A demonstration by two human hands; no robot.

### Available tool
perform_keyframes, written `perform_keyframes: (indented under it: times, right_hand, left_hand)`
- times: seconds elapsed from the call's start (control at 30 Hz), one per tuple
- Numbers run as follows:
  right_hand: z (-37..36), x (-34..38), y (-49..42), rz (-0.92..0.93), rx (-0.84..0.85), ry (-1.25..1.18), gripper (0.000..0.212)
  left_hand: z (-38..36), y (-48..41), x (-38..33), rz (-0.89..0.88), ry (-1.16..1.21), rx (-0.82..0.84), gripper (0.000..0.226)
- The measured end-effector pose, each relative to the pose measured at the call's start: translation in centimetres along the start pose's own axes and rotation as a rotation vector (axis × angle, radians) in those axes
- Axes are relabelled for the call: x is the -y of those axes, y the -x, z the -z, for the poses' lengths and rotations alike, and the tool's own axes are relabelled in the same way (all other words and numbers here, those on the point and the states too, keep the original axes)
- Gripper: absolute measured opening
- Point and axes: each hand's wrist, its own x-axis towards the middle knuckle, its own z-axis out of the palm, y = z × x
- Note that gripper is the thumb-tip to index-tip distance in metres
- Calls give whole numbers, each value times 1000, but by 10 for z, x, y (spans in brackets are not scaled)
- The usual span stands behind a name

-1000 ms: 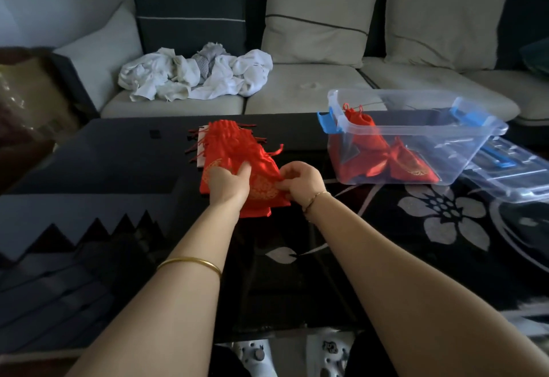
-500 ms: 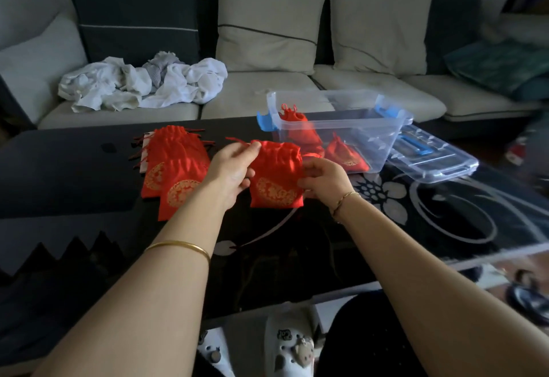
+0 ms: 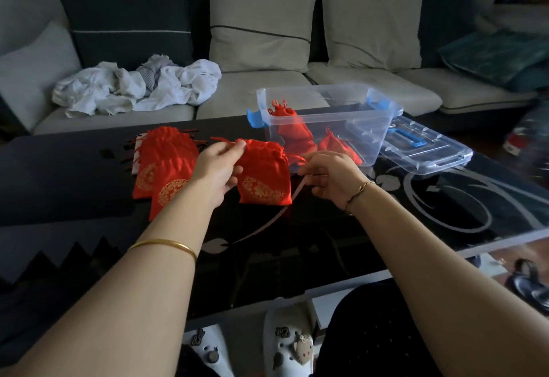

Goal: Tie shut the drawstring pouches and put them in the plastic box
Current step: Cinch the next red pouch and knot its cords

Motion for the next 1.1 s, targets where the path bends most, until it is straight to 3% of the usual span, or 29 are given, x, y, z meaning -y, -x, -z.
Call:
perform_keyframes:
  times: [0.33, 0.7, 0.8, 0.97, 1.1]
  right_hand:
    - [1, -1, 2, 64, 58, 40, 19]
    - [0, 1, 3, 171, -88, 303, 32]
    - [1, 1, 3, 151, -100, 197, 33]
    - [2, 5, -1, -24, -5, -179, 31]
    - [1, 3, -4, -90, 15, -248, 29]
  left_hand:
    - [-1, 4, -6, 24, 148, -9, 8]
    - [11, 3, -12, -60, 183, -118, 21]
    - [16, 3, -13, -65, 131, -165, 20]
    - [22, 2, -15, -23, 131, -183, 19]
    - [25, 0, -13, -50, -24, -243, 27]
